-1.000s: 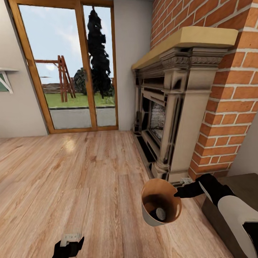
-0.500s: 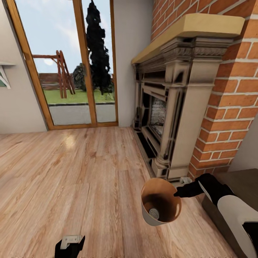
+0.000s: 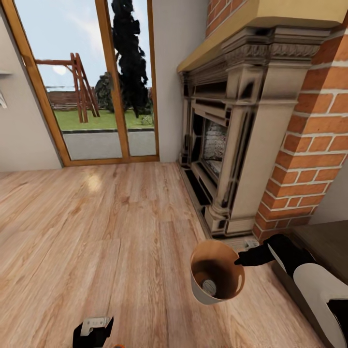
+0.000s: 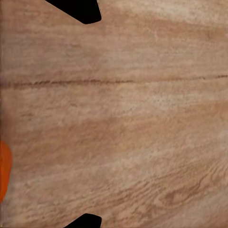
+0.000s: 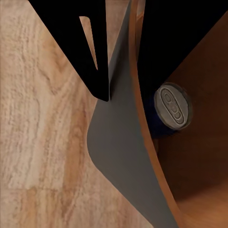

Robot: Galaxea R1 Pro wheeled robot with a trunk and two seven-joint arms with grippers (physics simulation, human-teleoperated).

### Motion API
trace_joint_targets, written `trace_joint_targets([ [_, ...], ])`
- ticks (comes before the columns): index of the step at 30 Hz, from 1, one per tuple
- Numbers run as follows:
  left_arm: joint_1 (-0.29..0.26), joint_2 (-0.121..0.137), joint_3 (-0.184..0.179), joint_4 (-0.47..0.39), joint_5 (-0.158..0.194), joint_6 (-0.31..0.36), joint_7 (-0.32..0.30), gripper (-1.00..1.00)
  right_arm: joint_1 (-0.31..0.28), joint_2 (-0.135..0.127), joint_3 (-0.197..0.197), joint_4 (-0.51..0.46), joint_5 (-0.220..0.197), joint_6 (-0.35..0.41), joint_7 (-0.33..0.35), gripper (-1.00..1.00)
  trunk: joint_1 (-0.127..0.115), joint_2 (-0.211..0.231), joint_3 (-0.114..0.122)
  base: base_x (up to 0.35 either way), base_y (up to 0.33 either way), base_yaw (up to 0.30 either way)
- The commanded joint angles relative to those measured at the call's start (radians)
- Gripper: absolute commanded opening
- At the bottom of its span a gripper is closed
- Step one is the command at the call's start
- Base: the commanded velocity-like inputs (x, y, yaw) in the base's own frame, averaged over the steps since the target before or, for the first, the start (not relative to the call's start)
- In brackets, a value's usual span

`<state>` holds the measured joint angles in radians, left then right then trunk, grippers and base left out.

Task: Put the three can of soda from the living room inside the tash can in the kitchen.

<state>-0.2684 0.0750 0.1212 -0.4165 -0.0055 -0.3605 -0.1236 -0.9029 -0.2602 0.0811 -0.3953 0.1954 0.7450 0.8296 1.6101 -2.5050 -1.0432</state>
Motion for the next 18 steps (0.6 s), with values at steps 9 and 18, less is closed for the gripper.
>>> trace_joint_targets([
  [9,0.000,0.000,-0.001,0.000,-0.003,0.000,0.001,1.00,-0.001,-0.001,-0.007,-0.014,-0.022,0.010,0.005,-1.00,0.004,-0.002,-0.035,0.000,0.000,0.000],
  [18,0.000,0.000,-0.004,0.001,-0.005,0.000,0.001,1.00,0.000,-0.001,-0.011,-0.073,-0.022,0.014,0.006,-1.00,0.008,-0.004,-0.071,0.000,0.000,0.000],
])
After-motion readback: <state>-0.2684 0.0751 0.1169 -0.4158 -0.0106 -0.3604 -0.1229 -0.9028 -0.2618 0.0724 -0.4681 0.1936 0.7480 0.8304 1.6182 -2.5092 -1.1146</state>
